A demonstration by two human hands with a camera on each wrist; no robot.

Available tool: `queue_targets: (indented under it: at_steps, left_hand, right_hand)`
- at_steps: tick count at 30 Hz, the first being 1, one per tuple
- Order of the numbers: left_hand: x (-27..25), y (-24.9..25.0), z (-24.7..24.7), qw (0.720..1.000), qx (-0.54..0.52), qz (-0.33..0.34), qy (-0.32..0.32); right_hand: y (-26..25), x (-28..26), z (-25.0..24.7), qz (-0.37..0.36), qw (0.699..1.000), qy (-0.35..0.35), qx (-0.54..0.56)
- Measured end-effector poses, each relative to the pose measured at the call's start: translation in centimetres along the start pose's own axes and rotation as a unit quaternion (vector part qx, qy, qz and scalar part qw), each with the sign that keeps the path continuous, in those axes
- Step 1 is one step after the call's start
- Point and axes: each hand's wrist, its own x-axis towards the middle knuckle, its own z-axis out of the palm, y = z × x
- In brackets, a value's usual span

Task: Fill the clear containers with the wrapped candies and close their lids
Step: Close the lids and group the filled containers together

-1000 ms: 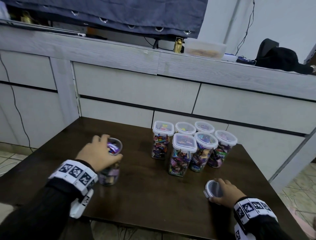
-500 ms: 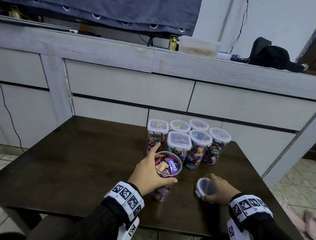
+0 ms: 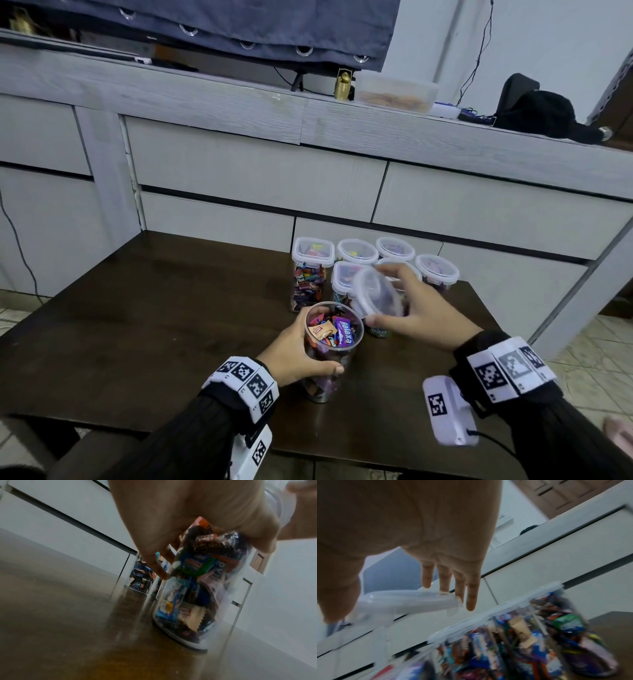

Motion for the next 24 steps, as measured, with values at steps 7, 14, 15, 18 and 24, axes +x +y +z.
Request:
queue_targets:
  at_steps: [7, 14, 15, 18, 24]
  left_hand:
    - [-0.1, 0.1, 0.1, 1.0, -0.023, 0.008, 0.0]
    - [0.3, -0.1, -0.1, 0.999, -0.024, 0.011, -0.023]
    - [0.3, -0.2, -0.1, 0.999, -0.024, 0.014, -0.022]
    - [0.4, -0.5, 0.0, 0.999, -0.025, 0.019, -0.02]
    - [0.4, -0.7, 0.0, 0.999, -0.017, 0.022, -0.018]
  right_hand:
    - [-3.5, 1.9, 3.1, -0.046, 0.982, -0.15, -0.101]
    - [-3.6, 2.0, 3.4, -0.063, 0.982, -0.164, -0.071]
    - [-3.7, 1.8, 3.4, -0.075, 0.982, -0.159, -0.072]
    - [-3.8, 1.4, 3.4, -0.092, 0.983, -0.145, -0.068]
    - [-3.9, 1.3, 3.3, -0.098, 0.987, -0.121, -0.042]
